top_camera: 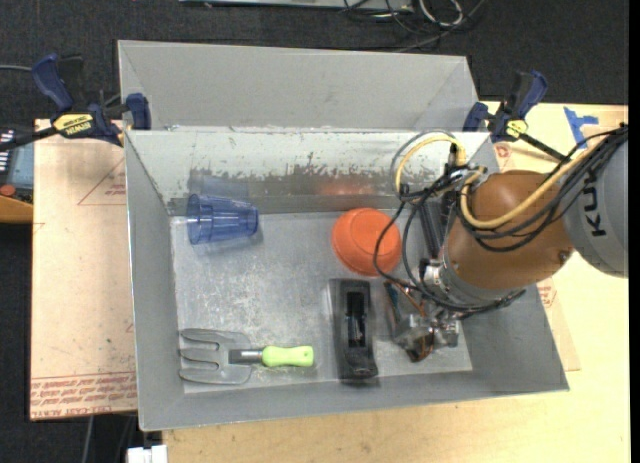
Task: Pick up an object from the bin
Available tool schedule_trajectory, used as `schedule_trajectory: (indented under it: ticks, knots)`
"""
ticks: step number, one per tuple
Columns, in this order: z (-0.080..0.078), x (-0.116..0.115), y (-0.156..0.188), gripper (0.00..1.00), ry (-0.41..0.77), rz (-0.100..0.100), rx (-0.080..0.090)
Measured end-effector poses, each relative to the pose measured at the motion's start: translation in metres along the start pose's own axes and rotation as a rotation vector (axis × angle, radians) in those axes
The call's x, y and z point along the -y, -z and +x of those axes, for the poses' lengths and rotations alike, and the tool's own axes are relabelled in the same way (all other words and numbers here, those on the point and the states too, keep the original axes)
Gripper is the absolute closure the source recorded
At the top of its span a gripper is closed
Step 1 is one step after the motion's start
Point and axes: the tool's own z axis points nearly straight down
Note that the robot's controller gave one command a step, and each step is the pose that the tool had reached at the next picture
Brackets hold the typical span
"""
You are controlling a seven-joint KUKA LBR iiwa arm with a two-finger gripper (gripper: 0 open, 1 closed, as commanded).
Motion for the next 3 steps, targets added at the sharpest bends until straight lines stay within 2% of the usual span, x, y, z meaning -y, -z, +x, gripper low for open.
schedule_trajectory:
  ticks: [3]
  knots:
    - [-0.002, 0.000, 0.025, 1.00, -0.007, 0.000, 0.004]
